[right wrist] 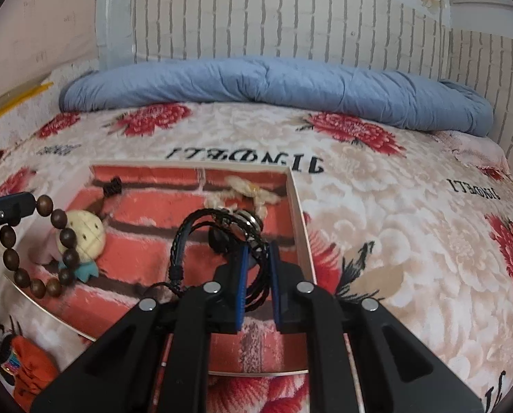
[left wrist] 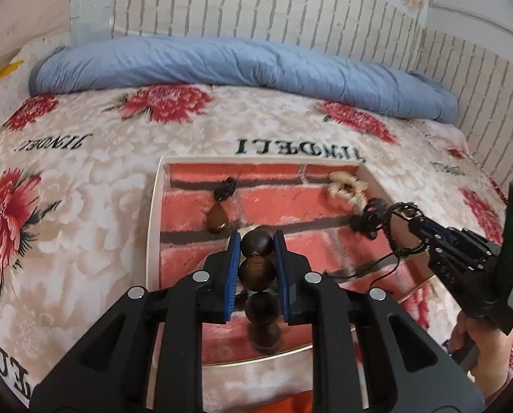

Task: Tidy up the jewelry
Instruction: 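Carry both bracelets into the brick tray and open both tools to release them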

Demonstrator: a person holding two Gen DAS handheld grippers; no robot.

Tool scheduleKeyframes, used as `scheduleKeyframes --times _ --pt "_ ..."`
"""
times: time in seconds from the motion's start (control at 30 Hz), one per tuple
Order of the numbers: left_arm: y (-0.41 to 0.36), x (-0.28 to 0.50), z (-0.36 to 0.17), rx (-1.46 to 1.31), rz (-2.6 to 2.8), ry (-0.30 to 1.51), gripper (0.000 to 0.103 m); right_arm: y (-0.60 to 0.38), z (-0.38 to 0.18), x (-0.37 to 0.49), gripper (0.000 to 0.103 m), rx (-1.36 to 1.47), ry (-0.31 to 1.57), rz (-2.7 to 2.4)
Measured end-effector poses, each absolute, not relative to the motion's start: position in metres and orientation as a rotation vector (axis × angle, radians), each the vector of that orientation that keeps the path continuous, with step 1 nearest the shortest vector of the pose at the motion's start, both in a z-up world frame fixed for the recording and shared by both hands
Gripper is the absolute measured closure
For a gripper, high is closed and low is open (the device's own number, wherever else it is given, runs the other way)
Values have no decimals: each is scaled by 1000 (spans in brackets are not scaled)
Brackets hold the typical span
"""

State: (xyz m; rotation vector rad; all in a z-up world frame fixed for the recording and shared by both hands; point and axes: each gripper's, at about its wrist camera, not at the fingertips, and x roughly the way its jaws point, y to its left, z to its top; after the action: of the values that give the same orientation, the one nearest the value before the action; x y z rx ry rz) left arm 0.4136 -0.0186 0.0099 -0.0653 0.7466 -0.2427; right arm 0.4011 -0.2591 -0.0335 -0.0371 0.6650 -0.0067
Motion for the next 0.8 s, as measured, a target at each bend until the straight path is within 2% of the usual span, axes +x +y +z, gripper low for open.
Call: scheduleKeyframes --times 0.5,0.8 --pt "-14 427 -29 -44 -206 845 84 -259 -62 414 91 -53 769 8" --pt "-10 431 -34 -47 -200 860 83 -265 -73 421 91 -9 811 23"
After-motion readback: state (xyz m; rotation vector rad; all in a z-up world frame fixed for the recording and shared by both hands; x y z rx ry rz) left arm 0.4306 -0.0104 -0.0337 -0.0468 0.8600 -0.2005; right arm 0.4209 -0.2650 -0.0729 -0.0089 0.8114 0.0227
